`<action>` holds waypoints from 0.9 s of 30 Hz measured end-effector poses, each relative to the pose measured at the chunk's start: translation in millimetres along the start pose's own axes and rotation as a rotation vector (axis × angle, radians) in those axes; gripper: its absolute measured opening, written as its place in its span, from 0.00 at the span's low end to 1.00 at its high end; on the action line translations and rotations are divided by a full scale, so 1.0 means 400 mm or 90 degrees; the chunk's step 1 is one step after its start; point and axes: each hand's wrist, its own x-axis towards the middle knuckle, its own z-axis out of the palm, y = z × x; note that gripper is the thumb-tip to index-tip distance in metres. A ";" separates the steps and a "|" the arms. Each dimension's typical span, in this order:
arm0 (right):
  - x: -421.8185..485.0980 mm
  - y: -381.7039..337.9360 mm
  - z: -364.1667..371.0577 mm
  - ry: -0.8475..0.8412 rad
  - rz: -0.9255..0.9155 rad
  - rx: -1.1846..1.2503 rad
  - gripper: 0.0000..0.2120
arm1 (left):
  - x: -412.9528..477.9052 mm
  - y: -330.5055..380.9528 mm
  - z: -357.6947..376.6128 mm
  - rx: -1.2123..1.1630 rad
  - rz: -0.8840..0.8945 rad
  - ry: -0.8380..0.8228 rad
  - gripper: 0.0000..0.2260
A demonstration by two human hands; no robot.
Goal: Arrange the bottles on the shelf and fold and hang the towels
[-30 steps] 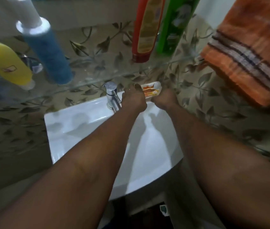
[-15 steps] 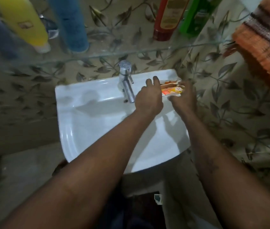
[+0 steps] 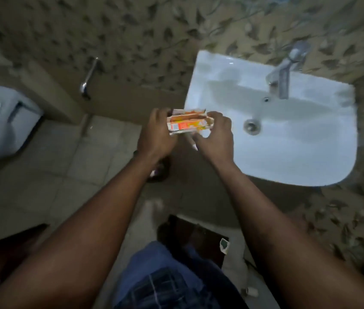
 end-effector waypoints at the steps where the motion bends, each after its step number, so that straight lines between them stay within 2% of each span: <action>1: -0.013 -0.028 0.062 -0.034 -0.006 -0.001 0.26 | -0.020 -0.074 -0.011 -0.003 -0.049 0.018 0.24; 4: -0.039 -0.079 0.240 -0.119 -0.022 0.008 0.24 | -0.061 -0.258 -0.004 -0.040 -0.177 0.047 0.23; 7: -0.039 -0.065 0.416 -0.168 0.009 0.000 0.24 | -0.073 -0.400 0.036 -0.010 -0.230 0.021 0.24; 9: -0.007 0.003 0.560 -0.187 0.060 -0.002 0.22 | -0.059 -0.507 0.097 0.010 -0.257 -0.003 0.25; 14: 0.059 0.172 0.770 -0.253 0.173 0.016 0.15 | -0.058 -0.667 0.277 0.055 -0.306 -0.074 0.29; 16: 0.090 0.265 0.863 -0.270 0.192 0.011 0.18 | -0.063 -0.731 0.374 0.056 -0.331 -0.078 0.31; 18: 0.114 0.340 0.935 -0.278 0.199 0.005 0.17 | -0.069 -0.777 0.458 0.046 -0.360 -0.068 0.32; 20: 0.134 0.387 0.987 -0.282 0.188 -0.011 0.12 | -0.063 -0.826 0.534 -0.001 -0.381 -0.085 0.39; 21: 0.145 0.409 1.005 -0.293 0.187 -0.014 0.15 | -0.058 -0.845 0.557 -0.035 -0.391 -0.113 0.46; 23: 0.162 0.441 1.024 -0.301 0.190 -0.026 0.26 | -0.046 -0.876 0.584 -0.077 -0.409 -0.157 0.55; 24: 0.171 0.460 1.028 -0.304 0.182 -0.043 0.29 | -0.039 -0.894 0.595 -0.087 -0.412 -0.161 0.56; 27: 0.160 0.446 0.979 -0.346 0.123 -0.111 0.24 | -0.030 -0.882 0.571 -0.074 -0.392 -0.172 0.51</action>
